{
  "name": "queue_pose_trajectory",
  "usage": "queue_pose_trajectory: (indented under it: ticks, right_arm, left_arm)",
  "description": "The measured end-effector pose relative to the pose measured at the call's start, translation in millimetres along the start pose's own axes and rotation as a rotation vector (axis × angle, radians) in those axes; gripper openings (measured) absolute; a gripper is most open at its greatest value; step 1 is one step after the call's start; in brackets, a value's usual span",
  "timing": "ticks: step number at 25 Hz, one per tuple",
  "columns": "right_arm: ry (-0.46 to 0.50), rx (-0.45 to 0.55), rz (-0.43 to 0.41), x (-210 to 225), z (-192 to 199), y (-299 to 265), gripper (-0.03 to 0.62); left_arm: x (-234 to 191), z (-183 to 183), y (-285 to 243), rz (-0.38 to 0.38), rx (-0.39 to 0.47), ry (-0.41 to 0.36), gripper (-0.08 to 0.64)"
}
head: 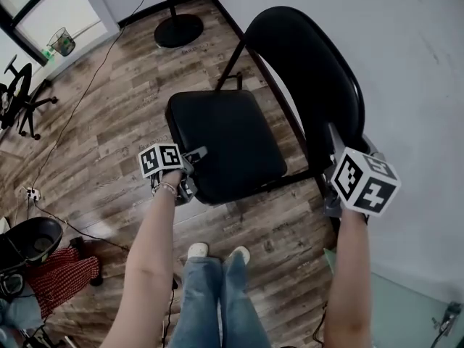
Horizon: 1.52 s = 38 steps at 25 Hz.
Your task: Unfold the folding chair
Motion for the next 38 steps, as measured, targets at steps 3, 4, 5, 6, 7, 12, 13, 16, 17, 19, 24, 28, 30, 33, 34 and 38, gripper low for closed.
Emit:
queue_pose_trajectory:
  ticks: [3, 4, 5, 6, 7, 12, 13, 16, 17, 19, 24, 28, 30, 33, 34, 38]
  right_arm:
    - [-0.004, 0.005, 0.005, -11, 6, 1, 0.186]
    - [-0.007, 0.005, 0.009, -15, 8, 2, 0.186]
    - [-0.007, 0.003, 0.011, -20, 10, 2, 0.186]
    - [-0.006, 0.000, 0.013, -24, 12, 2, 0.186]
    - [-0.006, -0.003, 0.015, -28, 14, 2, 0.187]
    - [-0.020, -0.021, 0.023, -32, 22, -2, 0.192]
    - [-0.027, -0.025, 0.025, -30, 23, -4, 0.192]
    - [-0.050, -0.042, 0.034, -24, 29, -10, 0.198]
    - [-0.058, -0.047, 0.038, -22, 32, -12, 0.202]
    - [-0.075, -0.059, 0.051, -18, 36, -15, 0.210]
    - [-0.108, -0.079, 0.084, -10, 49, -24, 0.227]
    - [-0.134, -0.092, 0.105, 7, 62, -36, 0.247]
    - [-0.152, -0.098, 0.109, 16, 68, -41, 0.252]
    - [-0.164, -0.098, 0.109, 26, 75, -52, 0.258]
    - [-0.168, -0.098, 0.108, 30, 78, -56, 0.261]
    - [-0.200, -0.099, 0.095, 51, 90, -67, 0.264]
  left_arm:
    - [-21, -1, 2, 0.029, 0.028, 0.065, 0.354]
    - [-28, -1, 3, 0.037, 0.032, 0.082, 0.353]
    - [-35, -1, 3, 0.038, 0.031, 0.093, 0.353]
    - [-43, 0, 3, 0.035, 0.026, 0.099, 0.353]
    - [-49, 1, 3, 0.031, 0.020, 0.103, 0.353]
    - [-72, 7, 0, 0.033, 0.003, 0.119, 0.353]
    - [-75, 7, -1, 0.031, -0.001, 0.118, 0.353]
    - [-86, 11, -5, 0.031, -0.013, 0.124, 0.353]
    - [-89, 12, -6, 0.032, -0.016, 0.128, 0.351]
    - [-96, 15, -8, 0.038, -0.020, 0.135, 0.350]
    - [-119, 23, -12, 0.070, -0.014, 0.157, 0.350]
    - [-128, 31, -20, 0.103, 0.000, 0.167, 0.350]
    - [-133, 33, -22, 0.106, -0.005, 0.168, 0.351]
    - [-138, 33, -26, 0.112, -0.006, 0.174, 0.351]
    - [-140, 34, -27, 0.114, -0.004, 0.177, 0.351]
    - [-142, 37, -33, 0.122, -0.009, 0.179, 0.351]
Point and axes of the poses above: the fingertips, and each gripper's own axes: y backward along the fingers, x to its right, z out of its underside, the point moved 6 cm from there along y, backward along the fingers, and after that the axes turned 9 degrees about x, right-handed, at the moved point
